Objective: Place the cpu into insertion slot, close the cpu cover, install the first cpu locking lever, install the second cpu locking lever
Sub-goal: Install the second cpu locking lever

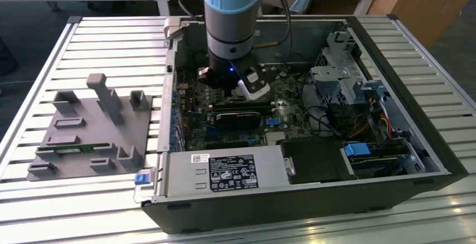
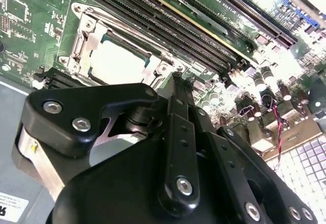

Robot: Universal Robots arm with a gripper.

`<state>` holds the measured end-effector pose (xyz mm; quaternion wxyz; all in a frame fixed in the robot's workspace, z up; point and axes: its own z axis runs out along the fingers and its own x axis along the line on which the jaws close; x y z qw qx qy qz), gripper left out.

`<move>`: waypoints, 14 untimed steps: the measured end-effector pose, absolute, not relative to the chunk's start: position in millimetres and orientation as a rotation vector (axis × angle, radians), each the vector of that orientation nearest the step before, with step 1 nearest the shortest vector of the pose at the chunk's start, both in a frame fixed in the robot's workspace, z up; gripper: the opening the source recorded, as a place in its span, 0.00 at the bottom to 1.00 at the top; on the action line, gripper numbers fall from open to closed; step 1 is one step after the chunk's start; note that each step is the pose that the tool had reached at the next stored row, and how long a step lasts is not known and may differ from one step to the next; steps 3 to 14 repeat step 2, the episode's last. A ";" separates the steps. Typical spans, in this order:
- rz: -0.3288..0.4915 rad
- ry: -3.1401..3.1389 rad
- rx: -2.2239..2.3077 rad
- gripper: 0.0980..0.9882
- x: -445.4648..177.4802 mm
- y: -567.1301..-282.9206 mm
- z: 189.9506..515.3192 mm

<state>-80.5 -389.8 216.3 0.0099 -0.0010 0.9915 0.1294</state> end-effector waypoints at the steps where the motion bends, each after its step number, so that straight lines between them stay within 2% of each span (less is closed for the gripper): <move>1: 0.404 3.096 -0.003 0.01 -80.5 -389.8 216.3; 14: 0.404 3.096 -0.003 0.01 -80.5 -389.8 216.4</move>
